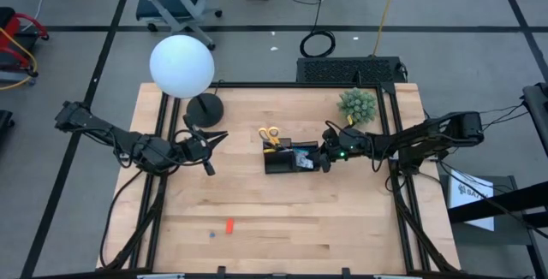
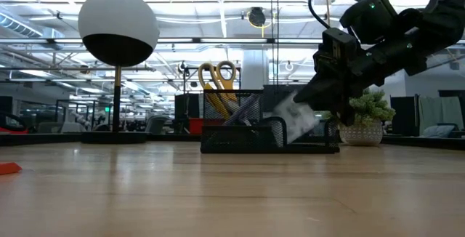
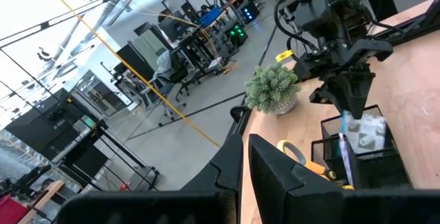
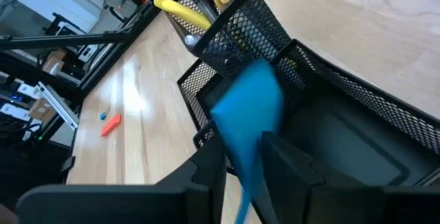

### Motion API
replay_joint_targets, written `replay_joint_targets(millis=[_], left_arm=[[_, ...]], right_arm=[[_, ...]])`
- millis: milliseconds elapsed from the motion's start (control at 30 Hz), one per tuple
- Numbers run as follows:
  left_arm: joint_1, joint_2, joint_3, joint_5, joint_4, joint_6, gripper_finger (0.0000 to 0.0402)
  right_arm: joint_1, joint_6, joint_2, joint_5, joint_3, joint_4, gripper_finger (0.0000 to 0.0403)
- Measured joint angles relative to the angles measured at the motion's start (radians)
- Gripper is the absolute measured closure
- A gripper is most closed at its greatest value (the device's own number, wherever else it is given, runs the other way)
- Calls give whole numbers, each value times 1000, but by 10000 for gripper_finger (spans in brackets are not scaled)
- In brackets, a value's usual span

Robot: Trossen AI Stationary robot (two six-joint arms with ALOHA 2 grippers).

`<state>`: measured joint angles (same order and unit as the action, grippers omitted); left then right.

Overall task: Pick and place office supplies into organizer
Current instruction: Put the blue sticky notes into the right compartment of the black desk organizer, then put the orange eraser into the bottom left compartment of the black desk organizer

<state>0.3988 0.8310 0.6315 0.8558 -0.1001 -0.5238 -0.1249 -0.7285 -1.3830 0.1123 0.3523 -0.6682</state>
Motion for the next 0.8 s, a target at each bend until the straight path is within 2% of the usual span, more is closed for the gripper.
replay_joint_targets(millis=[367, 633, 800], left_arm=[[0, 0, 0, 0, 0, 1, 371], [0, 0, 0, 0, 0, 3, 371], [0, 0, 0, -2, 14, 6, 371]], right_arm=[[-70, 70, 13, -2, 0, 2, 258], [-137, 181, 111, -3, 0, 4, 265], [-142, 269, 181, -4, 0, -65, 265]])
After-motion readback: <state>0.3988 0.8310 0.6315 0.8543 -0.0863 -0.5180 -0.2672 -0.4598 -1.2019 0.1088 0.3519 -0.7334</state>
